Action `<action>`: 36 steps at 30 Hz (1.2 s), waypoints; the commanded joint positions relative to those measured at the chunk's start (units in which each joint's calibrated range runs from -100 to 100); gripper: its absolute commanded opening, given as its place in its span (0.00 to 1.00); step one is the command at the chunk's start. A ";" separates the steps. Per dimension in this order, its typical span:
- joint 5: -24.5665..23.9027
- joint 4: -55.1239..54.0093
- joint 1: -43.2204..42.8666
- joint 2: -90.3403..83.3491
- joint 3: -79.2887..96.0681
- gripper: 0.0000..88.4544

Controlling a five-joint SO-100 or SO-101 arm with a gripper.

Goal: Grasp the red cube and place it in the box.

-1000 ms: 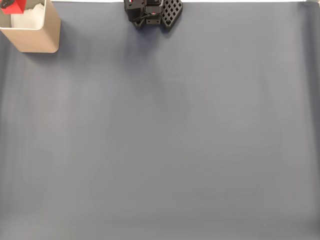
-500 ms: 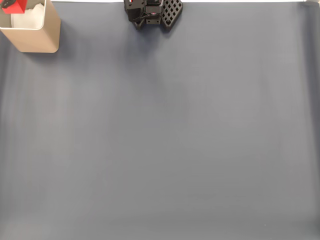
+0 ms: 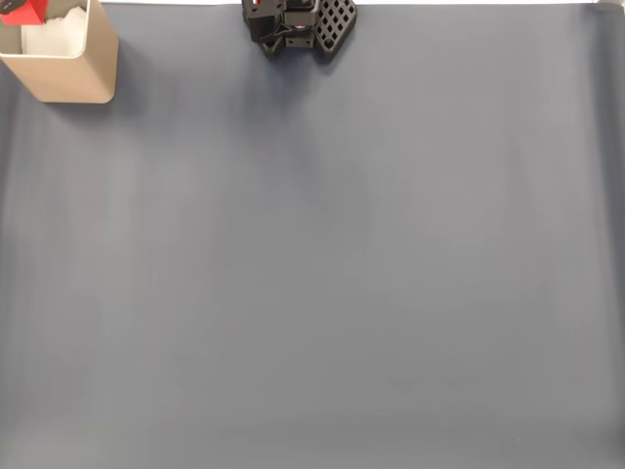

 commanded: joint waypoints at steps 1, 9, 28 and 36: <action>1.07 -1.83 0.32 -1.42 -0.98 0.02; 1.71 -3.06 0.32 -1.34 -0.71 0.02; 4.49 -2.74 0.81 -3.07 2.12 0.20; 6.20 -1.67 0.89 -4.46 3.49 0.32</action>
